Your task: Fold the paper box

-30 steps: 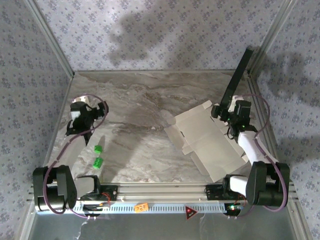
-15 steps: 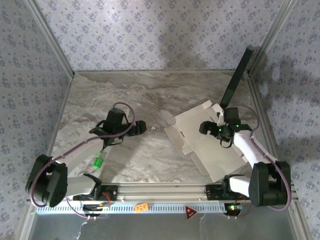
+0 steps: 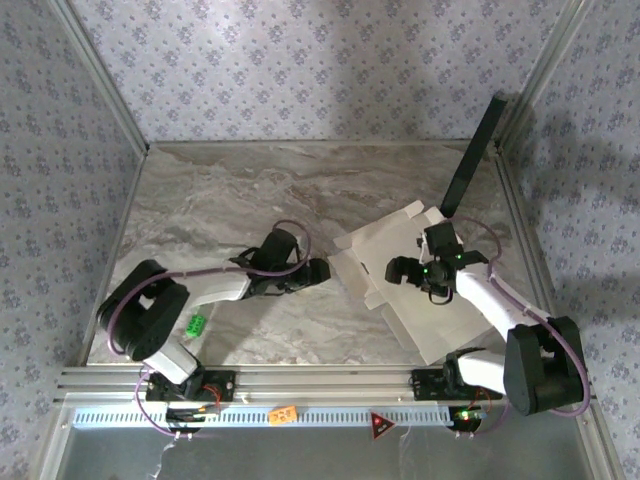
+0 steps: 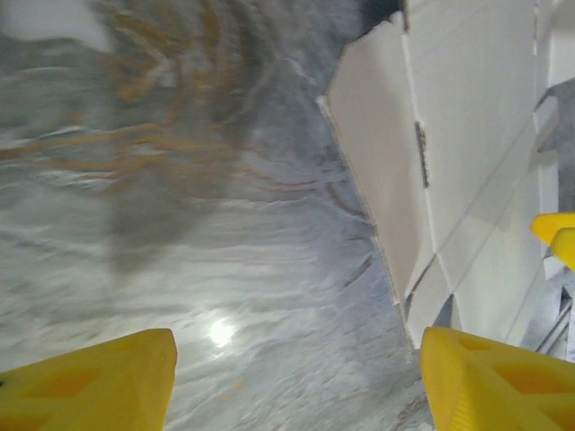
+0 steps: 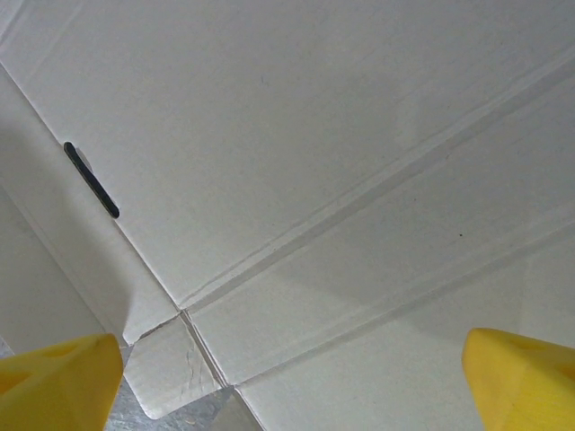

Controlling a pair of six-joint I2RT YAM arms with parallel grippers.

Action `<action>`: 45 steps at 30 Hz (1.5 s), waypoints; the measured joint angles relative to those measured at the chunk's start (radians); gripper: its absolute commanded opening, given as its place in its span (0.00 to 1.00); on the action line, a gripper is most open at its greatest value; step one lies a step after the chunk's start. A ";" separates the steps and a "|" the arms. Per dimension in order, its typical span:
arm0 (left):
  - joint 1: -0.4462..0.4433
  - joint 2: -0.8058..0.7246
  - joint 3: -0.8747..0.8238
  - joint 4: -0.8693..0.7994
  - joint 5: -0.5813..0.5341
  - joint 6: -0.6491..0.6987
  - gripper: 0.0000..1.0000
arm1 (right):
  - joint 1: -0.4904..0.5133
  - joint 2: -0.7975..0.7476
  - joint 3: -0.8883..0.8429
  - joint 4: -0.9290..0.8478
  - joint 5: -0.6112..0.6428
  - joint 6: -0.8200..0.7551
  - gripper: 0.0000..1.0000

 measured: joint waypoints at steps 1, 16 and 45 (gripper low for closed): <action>-0.010 0.023 0.015 0.023 0.011 -0.015 0.65 | 0.003 0.000 0.000 -0.003 0.003 0.004 0.99; -0.081 0.172 0.117 0.126 0.043 -0.093 0.26 | 0.016 -0.011 -0.008 -0.015 0.026 0.014 0.99; 0.271 0.077 0.185 -0.252 0.098 0.293 0.45 | 0.437 0.329 0.234 0.188 -0.039 0.180 0.99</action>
